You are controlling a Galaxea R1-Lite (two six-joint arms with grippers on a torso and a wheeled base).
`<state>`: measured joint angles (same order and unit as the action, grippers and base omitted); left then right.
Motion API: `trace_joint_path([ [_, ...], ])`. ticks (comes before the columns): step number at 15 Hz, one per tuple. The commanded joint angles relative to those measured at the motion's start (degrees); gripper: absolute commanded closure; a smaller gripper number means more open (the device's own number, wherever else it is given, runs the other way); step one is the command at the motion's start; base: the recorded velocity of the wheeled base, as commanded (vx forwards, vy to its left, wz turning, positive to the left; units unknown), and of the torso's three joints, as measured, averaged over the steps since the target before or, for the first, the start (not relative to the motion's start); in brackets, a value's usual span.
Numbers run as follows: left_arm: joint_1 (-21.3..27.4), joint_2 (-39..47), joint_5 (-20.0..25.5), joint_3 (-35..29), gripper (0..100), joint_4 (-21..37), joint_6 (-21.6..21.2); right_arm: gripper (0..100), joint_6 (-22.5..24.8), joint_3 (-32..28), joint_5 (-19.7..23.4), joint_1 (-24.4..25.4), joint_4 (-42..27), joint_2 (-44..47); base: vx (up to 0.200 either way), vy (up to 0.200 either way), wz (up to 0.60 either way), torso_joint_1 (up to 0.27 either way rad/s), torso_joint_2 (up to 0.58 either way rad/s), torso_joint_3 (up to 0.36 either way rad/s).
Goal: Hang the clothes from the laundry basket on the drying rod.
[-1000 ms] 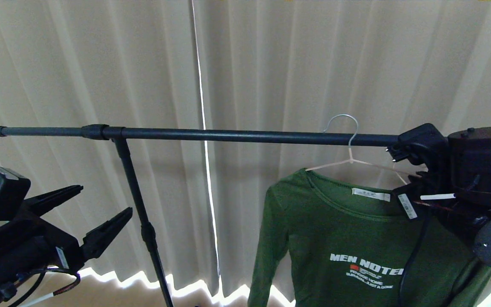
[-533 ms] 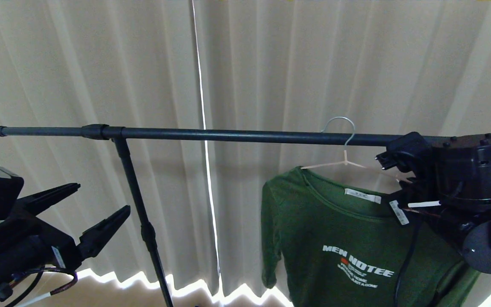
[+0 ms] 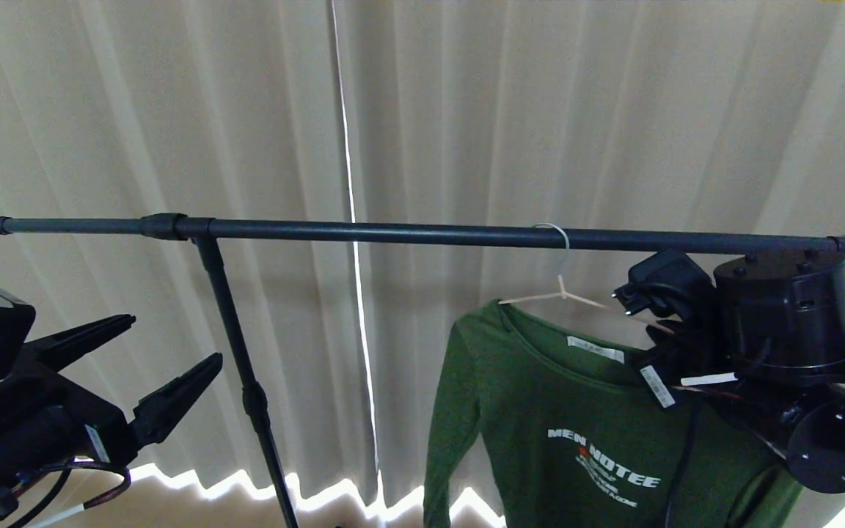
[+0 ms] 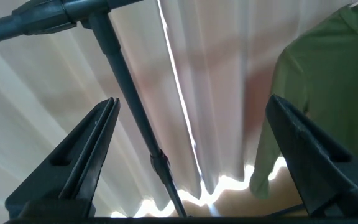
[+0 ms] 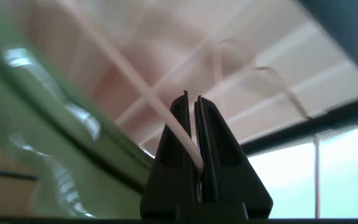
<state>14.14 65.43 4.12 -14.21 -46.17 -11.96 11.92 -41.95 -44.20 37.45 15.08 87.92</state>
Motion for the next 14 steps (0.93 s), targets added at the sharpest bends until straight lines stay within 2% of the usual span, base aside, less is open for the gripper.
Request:
trace_joint_path([
  [1,0.0,0.0,0.0,-0.1,0,-0.1,0.0,100,-0.1,0.2,1.4,0.3,1.1,0.0,0.0,0.0,0.0,0.0,0.0,0.0],
  [2,0.0,0.0,0.0,-0.1,0,-0.1,0.0,0,-0.1,0.3,1.8,0.3,1.4,-0.1,0.0,0.0,0.0,0.0,0.0,0.0],
  [4,-0.1,0.0,0.0,-0.1,0,0.0,0.1,0,-0.4,0.6,3.5,0.3,1.6,-0.1,0.0,0.0,0.0,0.0,0.0,0.0],
  [6,-0.2,0.0,0.0,-0.1,0,0.0,0.1,0,-0.5,0.9,8.4,0.3,2.3,-0.9,0.0,0.0,0.0,0.0,0.0,0.0],
  [7,-0.2,0.0,0.0,0.0,0,-0.1,0.0,0,-0.4,1.9,12.9,0.3,4.1,-1.3,0.0,0.0,0.0,0.0,0.0,0.0],
  [12,-0.2,-0.2,0.0,0.2,0,0.0,0.0,0,-0.4,9.3,28.9,-1.4,15.6,-2.0,0.0,0.0,0.0,0.0,0.0,0.0],
  [14,-0.3,-0.8,-0.1,0.5,0,0.1,0.0,0,-0.3,11.0,30.0,-2.0,18.7,-2.9,0.0,0.0,0.0,0.0,0.0,0.0],
])
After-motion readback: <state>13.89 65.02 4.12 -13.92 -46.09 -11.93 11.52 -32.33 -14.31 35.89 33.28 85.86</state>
